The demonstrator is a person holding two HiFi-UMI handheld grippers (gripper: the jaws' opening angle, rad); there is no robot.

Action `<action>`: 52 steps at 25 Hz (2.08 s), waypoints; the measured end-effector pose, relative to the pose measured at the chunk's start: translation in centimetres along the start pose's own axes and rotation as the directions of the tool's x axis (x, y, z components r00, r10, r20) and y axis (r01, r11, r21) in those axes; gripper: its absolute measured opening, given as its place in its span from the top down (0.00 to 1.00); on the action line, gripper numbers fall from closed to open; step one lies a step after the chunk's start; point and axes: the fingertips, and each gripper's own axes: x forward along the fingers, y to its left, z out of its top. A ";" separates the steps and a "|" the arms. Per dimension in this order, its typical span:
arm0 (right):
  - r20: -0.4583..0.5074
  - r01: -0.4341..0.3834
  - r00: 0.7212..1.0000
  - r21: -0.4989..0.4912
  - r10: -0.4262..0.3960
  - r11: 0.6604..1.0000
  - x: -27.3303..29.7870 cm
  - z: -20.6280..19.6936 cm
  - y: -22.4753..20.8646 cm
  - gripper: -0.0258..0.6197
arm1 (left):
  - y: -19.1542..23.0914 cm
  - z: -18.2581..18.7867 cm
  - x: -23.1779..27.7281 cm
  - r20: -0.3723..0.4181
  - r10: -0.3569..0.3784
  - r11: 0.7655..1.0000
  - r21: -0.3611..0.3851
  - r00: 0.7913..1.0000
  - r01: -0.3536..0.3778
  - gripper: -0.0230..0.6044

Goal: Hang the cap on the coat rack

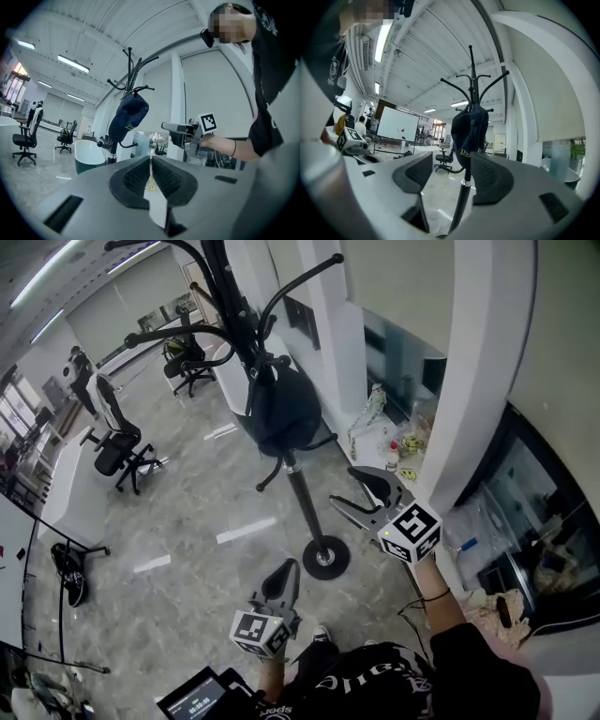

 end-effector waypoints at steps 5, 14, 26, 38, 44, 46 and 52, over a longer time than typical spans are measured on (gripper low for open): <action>0.003 -0.040 0.999 0.049 0.040 0.998 -4.1 -1.8 2.9 0.79 | -3.9 -0.8 -0.8 0.009 0.027 0.999 0.019 1.000 -0.027 0.96; -0.052 -0.124 0.990 0.162 0.134 0.979 -10.4 -5.7 7.6 0.93 | -9.8 -1.7 -2.9 0.008 0.081 0.996 0.021 0.997 -0.081 0.96; -0.121 -0.160 0.974 0.242 0.193 0.957 -15.4 -9.0 16.7 0.94 | -15.0 -2.8 -7.8 0.002 0.065 0.998 0.001 0.998 -0.065 0.96; -0.134 -0.133 0.976 0.254 0.171 0.958 -20.0 -7.4 31.3 0.94 | -18.6 -4.5 -23.1 0.035 0.073 0.997 0.012 0.997 -0.073 0.96; -0.147 -0.098 0.979 0.265 0.141 0.959 -23.2 -6.4 38.4 0.94 | -21.1 -5.6 -30.3 0.022 0.045 0.999 -0.018 0.999 -0.045 0.96; -0.161 -0.078 0.979 0.264 0.124 0.961 -24.5 -6.5 40.0 0.94 | -22.1 -5.8 -31.8 0.023 0.029 0.999 -0.030 0.999 -0.029 0.96; -0.199 -0.043 0.975 0.244 0.094 0.969 -28.3 -6.5 42.4 0.94 | -24.7 -6.8 -34.0 0.026 -0.002 0.998 -0.060 1.000 0.004 0.96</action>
